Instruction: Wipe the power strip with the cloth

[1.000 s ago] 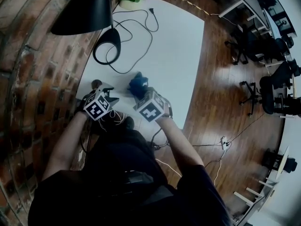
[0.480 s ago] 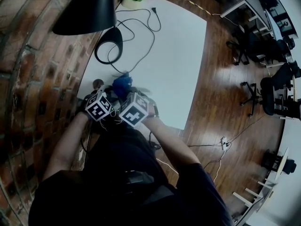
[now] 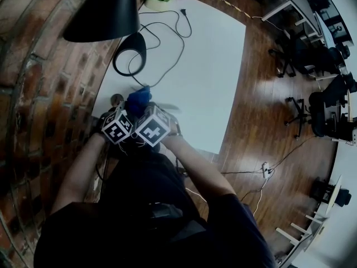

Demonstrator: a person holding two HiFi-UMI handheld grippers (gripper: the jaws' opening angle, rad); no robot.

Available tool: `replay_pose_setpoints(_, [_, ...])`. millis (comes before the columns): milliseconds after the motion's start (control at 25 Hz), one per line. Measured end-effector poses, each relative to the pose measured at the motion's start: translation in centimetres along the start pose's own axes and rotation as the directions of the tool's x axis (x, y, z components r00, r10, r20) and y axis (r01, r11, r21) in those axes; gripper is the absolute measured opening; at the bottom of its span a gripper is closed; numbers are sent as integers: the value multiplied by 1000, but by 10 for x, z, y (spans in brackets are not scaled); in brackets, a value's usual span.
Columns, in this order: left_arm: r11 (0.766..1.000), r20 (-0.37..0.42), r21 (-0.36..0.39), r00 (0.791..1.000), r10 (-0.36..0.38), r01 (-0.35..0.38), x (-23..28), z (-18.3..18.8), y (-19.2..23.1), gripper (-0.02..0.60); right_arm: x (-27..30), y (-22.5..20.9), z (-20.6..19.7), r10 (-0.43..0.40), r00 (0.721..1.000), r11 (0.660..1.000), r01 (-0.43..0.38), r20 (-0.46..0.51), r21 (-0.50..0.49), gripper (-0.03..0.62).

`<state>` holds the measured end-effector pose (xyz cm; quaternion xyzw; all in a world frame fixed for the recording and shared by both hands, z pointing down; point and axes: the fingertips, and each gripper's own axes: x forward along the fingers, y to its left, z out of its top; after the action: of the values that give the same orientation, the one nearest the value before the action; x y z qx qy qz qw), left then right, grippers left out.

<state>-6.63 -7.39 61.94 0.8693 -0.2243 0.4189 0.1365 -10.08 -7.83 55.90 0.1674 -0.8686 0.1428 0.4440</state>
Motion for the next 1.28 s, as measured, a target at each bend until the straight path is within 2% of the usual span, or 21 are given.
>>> replay_pose_setpoints(280, [1000,13,1,1000,7,-7,5,-7,5,230,7,6,8,47,999,998,-47,5,40,70])
replay_pose_setpoints(480, [1000,15,5,1000,3,-3,5,-9,4,230,7,6,12,83,996,991,-86,28,107,71])
replay_pose_setpoints(720, [1000,12,11,1000,1,-1,-1,-3,1,230,8,8,13,127,985,964,-150,113,222,71])
replay_pose_setpoints(1000, [1000,8,19,1000,4,-4,-1,-2,2,230,6,4,10,135,981,948,-168,136,270,74])
replay_pose_setpoints(1280, [1000,4,18,1000,-2,2,-2,-3,2,229,6,3,11,104,986,951,-136,127,279,74])
